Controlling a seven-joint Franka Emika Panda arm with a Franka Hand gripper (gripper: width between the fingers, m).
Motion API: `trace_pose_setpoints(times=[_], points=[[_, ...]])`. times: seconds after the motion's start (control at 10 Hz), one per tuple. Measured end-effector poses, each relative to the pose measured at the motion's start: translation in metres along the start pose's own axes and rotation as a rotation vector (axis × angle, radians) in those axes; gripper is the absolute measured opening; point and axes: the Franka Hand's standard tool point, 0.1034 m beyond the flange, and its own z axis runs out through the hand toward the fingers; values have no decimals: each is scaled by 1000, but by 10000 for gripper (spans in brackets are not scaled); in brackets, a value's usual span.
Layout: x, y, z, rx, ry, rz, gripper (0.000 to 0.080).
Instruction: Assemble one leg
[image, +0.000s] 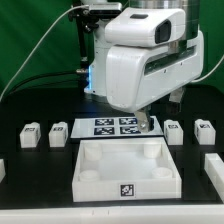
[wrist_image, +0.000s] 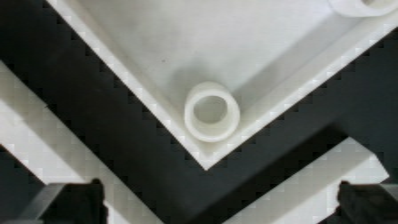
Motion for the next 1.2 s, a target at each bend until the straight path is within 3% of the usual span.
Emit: trace_pose_setpoints(times=[0.5, 0.9, 1.1, 1.2], points=[[-2, -1, 0, -1, -2, -58, 649], [-68, -29, 21, 8, -11, -515, 649], [-112, -41, 46, 28, -7, -787, 649], [-121, -46, 55, 30, -1, -774, 649]])
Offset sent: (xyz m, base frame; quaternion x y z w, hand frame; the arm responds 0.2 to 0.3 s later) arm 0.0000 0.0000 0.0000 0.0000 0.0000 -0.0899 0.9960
